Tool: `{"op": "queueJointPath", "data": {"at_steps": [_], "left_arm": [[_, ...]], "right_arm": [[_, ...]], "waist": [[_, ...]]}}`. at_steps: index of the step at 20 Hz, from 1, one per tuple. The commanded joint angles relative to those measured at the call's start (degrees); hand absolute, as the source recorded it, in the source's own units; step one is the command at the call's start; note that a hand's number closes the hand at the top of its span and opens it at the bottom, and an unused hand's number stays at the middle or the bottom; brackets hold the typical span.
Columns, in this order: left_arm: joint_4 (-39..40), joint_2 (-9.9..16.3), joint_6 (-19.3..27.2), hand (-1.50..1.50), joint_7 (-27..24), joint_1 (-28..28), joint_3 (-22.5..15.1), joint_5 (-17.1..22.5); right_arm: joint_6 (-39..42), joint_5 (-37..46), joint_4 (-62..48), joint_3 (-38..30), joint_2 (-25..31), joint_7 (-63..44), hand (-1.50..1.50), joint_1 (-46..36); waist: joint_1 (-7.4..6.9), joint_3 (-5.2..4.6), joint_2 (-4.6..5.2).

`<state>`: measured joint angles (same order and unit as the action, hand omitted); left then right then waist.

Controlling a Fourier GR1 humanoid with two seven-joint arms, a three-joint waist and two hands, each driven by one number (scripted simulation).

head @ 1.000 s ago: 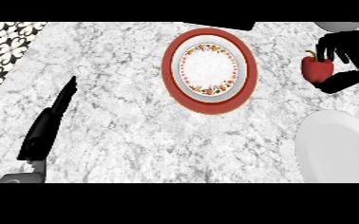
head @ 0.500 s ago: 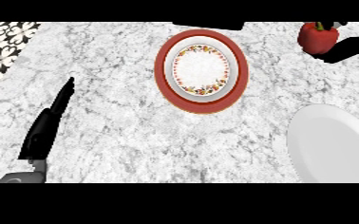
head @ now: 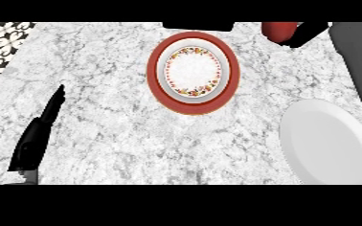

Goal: Pick the bell pepper from the plate and place it in the plate

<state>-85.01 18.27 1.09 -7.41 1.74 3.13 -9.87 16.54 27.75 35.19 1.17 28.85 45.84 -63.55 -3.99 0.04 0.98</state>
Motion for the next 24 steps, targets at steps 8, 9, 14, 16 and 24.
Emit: {"op": "queueJointPath", "data": {"at_steps": [8,9,14,16,24], "left_arm": [[-1.69,-0.97,0.14,0.00,2.80,0.24,0.21,-0.82],[0.34,0.39,-1.30,0.00,-2.82,3.52,2.27,0.80],[-3.24,-0.57,-0.76,0.00,0.20,4.05,1.80,0.29],[-2.26,-1.87,0.78,0.00,0.91,3.08,0.59,-1.72],[-0.06,-2.34,0.54,0.00,0.22,0.80,0.63,-1.99]], "right_arm": [[1.12,3.96,-10.23,3.54,-14.29,-6.49,1.50,-9.83],[0.11,4.66,-8.96,4.45,-17.03,-10.09,1.50,-10.86],[-3.82,8.09,-12.93,6.61,-23.20,-11.55,1.50,-11.08],[-3.53,9.20,-16.11,6.64,-22.72,-10.66,1.50,-12.33],[-6.60,6.67,-23.97,3.52,-28.73,-17.12,-1.50,-9.38]], "waist": [[1.90,-0.04,-0.49],[1.93,-0.09,-0.67],[1.84,-0.06,-0.58],[1.79,-0.05,-0.37],[1.14,-0.08,0.04]]}}
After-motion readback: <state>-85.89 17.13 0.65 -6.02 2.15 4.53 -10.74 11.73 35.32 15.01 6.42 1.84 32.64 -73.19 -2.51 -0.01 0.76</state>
